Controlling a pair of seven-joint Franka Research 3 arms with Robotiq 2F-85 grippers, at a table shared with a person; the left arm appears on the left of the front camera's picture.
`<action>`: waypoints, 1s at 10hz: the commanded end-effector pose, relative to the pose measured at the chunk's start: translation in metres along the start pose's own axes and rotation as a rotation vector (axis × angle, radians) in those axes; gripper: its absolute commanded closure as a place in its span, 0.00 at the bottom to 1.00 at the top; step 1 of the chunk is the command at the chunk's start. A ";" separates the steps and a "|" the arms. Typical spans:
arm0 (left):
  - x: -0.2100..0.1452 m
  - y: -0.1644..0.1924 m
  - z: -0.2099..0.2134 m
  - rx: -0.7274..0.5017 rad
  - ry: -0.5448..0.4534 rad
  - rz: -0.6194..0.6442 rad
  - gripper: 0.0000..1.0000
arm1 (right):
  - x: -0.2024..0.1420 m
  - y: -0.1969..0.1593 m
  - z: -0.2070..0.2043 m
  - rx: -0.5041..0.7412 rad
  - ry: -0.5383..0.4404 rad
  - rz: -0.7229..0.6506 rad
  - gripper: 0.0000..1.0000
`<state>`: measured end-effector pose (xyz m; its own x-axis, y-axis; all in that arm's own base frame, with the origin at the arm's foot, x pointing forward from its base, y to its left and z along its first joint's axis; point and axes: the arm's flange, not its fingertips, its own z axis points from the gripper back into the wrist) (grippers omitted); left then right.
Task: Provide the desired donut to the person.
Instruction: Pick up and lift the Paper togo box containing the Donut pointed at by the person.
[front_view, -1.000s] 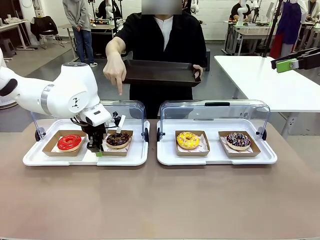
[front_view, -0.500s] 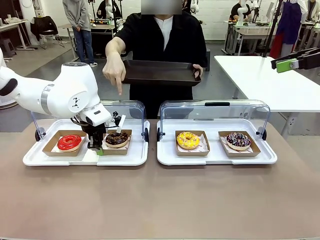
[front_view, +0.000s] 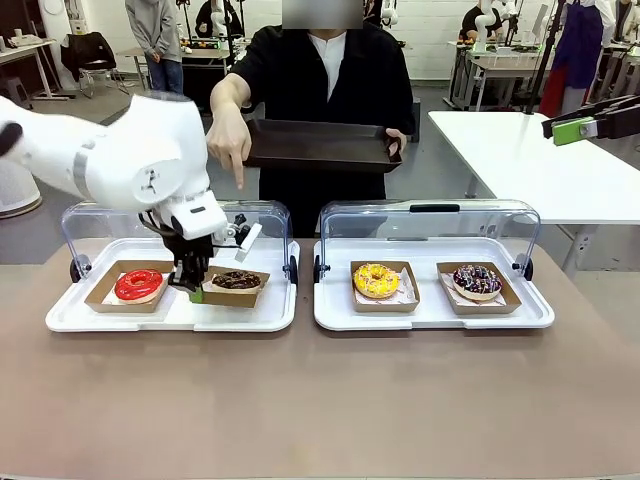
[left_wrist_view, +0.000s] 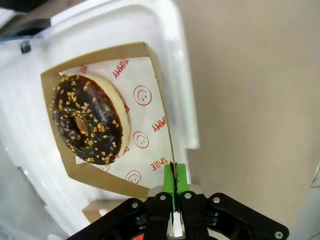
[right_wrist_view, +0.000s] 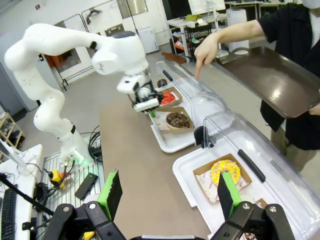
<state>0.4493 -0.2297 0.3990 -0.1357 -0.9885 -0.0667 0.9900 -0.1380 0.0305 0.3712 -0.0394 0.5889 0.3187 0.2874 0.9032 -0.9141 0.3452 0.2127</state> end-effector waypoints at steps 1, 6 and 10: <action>0.001 -0.041 0.055 -0.005 0.004 -0.026 1.00 | 0.001 -0.001 -0.002 0.011 -0.030 0.010 0.00; 0.015 -0.106 0.160 -0.030 0.013 -0.001 1.00 | 0.001 -0.001 -0.002 0.011 -0.030 0.010 0.00; 0.008 -0.092 0.235 0.145 0.038 0.111 1.00 | 0.001 -0.001 -0.002 0.011 -0.030 0.010 0.00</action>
<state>0.3325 -0.2379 0.6268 -0.0669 -0.9943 -0.0829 0.9838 -0.0795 0.1608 0.3712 -0.0394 0.5888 0.3189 0.2875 0.9031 -0.9141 0.3451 0.2129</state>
